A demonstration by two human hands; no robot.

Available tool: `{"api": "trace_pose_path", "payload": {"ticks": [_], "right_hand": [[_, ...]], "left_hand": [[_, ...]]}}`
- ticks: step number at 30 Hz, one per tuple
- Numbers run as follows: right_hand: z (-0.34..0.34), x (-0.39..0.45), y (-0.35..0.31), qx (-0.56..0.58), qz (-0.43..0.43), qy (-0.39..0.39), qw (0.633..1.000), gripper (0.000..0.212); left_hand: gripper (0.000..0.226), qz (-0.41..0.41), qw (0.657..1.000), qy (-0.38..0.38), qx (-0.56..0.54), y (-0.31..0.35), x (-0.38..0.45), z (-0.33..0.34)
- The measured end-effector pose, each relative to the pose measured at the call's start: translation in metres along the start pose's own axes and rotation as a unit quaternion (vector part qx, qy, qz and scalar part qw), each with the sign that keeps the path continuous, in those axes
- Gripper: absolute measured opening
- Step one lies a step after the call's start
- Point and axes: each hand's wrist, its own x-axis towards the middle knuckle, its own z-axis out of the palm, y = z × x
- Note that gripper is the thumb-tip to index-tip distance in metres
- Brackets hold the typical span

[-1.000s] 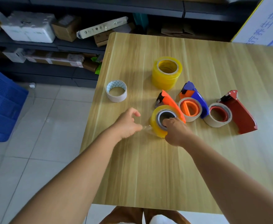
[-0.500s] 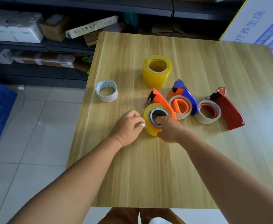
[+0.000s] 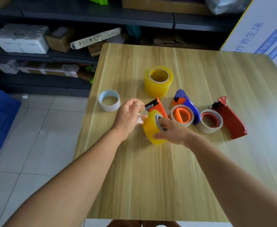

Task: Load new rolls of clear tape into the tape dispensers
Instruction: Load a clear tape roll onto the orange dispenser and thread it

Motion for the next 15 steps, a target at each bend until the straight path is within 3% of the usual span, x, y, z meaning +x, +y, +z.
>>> {"api": "trace_pose_path", "payload": {"ticks": [4, 7, 10, 15], "right_hand": [[0.007, 0.006, -0.013, 0.061, 0.045, 0.089, 0.993, 0.067], [0.003, 0.006, -0.012, 0.079, 0.056, 0.067, 0.993, 0.064], [-0.002, 0.004, -0.009, 0.099, 0.058, 0.034, 0.993, 0.061], [-0.002, 0.006, -0.002, 0.122, 0.055, 0.024, 0.991, 0.060]], "left_hand": [[0.023, -0.013, 0.999, -0.019, 0.034, 0.008, 0.000, 0.004], [0.021, -0.017, 0.995, -0.061, 0.072, 0.013, 0.002, -0.001], [0.029, 0.015, 0.977, -0.081, 0.198, 0.014, 0.003, -0.006], [0.051, -0.057, 0.967, -0.130, 0.214, 0.018, 0.002, -0.013]]}}
